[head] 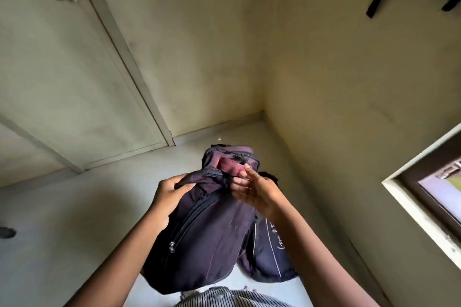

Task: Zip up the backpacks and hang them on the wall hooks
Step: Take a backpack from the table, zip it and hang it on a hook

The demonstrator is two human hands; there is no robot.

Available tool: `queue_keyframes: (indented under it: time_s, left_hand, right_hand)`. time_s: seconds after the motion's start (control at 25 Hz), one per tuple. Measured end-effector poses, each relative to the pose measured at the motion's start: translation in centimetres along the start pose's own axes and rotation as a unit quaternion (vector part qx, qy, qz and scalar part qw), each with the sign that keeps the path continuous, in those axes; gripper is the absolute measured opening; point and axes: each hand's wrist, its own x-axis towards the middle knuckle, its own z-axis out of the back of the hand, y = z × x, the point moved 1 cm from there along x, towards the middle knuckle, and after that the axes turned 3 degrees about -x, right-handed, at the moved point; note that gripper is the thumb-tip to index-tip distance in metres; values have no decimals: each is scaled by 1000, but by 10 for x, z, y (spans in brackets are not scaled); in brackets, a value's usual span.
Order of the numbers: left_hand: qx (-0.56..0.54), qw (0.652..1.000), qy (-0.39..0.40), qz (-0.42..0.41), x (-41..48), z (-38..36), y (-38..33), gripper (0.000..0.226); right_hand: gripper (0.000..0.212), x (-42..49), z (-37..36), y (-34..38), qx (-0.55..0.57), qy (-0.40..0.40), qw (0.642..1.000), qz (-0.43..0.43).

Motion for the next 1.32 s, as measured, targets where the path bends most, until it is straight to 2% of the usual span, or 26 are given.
queue_keyframes:
  time_s: [0.12,0.2,0.32,0.44,0.52,0.64,0.72,0.84,0.88,0.96,1.08,1.12,1.24,1.32]
  left_hand:
    - [39,998,46,-28,-4,13,0,34]
    - [56,995,67,-38,-6,17,0,36]
    - [49,995,81,-29,-8,17,-3,39]
    - [53,992,109,44,-8,16,0,47]
    - [81,980,129,130,-8,18,8,42]
    - [96,959,105,244,-9,13,29,23]
    - [83,958,71,265,-2,-3,44,39]
    - [-64,957,34,281,19,-35,51,56]
    - [-103,951,16,290,27,-46,50,59]
    - [-99,950,-13,294,38,-61,48,58]
    - [92,956,21,278,45,-72,52,54]
    - [104,954,53,277,44,-77,52,48]
    - [-14,941,116,319,41,-90,51,31]
    - [-55,913,149,375,33,-97,49,41]
  right_hand:
    - [35,6,-7,0,80,21,994,-68]
    - [37,14,-10,-3,91,9,992,-89]
    - [17,28,-20,-2,105,-57,991,-51]
    - [24,32,-28,14,122,-53,991,-12]
    - [22,24,-31,15,82,-12,996,-14]
    - [21,11,-32,-3,-35,49,998,-20]
    - [24,6,-29,-11,-98,60,993,-4]
    - [17,2,-18,-1,-164,63,984,20]
    - [16,2,-11,4,-178,66,981,27]
    - [15,-1,3,13,-195,77,977,42]
    - [19,-7,22,21,-214,81,972,56]
    - [19,-8,28,21,-222,76,970,57]
    - [18,-7,37,18,-240,66,967,57]
    - [21,-7,41,16,-244,60,966,60]
